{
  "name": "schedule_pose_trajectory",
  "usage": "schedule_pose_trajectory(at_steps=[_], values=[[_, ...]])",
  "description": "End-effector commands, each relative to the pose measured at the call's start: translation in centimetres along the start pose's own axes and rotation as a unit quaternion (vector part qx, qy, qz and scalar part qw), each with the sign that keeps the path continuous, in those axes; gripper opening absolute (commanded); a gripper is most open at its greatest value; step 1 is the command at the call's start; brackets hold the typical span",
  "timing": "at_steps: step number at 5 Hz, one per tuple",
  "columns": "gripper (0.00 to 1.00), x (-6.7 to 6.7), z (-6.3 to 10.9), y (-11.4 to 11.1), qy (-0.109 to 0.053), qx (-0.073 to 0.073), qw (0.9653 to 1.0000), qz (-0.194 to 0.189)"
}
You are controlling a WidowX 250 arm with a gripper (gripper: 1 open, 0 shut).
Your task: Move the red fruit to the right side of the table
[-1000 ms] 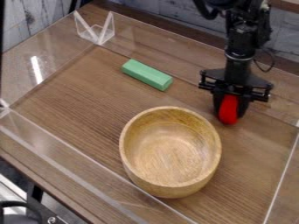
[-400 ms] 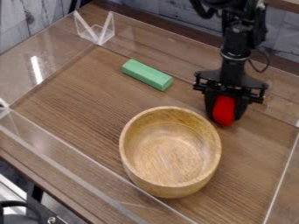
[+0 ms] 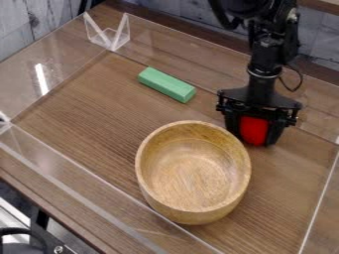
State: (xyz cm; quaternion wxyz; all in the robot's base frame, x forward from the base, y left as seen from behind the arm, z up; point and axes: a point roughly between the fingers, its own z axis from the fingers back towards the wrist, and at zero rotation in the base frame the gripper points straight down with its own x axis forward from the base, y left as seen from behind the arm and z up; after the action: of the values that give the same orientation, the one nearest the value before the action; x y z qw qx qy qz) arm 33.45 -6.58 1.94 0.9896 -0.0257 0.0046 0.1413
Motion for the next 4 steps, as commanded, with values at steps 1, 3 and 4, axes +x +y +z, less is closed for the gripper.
schedule_pose_trajectory(at_steps=[1, 3, 4], values=[[1.0, 0.33, 1.92, -0.75, -0.02, -0.017, 0.9992, -0.03], [1.0, 0.51, 2.13, -0.88, -0.013, -0.022, 0.9966, -0.078], [1.0, 0.49, 2.53, -1.06, -0.01, -0.025, 0.9966, -0.078]])
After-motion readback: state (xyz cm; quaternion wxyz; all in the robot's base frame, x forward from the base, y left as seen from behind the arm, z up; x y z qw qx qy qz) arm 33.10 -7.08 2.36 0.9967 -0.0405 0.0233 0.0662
